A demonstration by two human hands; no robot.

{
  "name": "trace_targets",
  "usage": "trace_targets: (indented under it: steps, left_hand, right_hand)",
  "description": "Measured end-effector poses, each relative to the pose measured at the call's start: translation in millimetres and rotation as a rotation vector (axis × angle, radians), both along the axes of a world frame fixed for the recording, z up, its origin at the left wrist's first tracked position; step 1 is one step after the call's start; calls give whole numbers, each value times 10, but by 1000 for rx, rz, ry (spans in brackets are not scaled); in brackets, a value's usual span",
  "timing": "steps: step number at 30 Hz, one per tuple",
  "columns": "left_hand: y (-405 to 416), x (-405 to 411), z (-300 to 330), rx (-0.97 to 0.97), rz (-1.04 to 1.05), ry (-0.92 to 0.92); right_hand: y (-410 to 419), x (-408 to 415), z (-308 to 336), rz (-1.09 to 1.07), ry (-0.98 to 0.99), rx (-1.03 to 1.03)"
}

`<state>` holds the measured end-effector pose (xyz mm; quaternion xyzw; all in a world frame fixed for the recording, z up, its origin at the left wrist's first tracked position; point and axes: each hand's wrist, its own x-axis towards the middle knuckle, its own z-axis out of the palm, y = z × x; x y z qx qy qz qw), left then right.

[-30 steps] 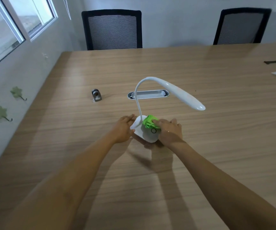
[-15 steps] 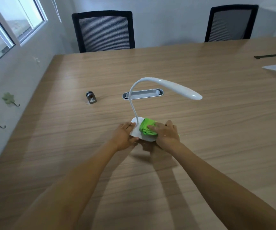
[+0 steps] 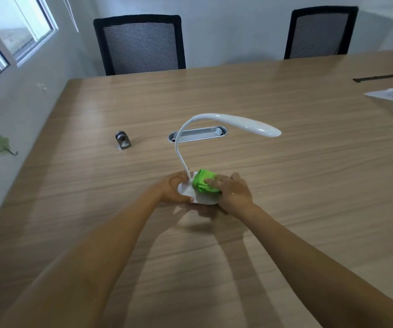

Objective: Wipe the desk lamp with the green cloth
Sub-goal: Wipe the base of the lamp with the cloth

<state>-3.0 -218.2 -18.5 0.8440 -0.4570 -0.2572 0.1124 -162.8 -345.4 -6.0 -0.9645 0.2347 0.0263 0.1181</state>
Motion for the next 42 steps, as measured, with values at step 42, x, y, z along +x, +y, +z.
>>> trace_targets:
  steps: [42]
  left_hand:
    - [-59, 58, 122, 189, -102, -33]
  right_hand:
    - [-20, 226, 131, -659, -270, 732]
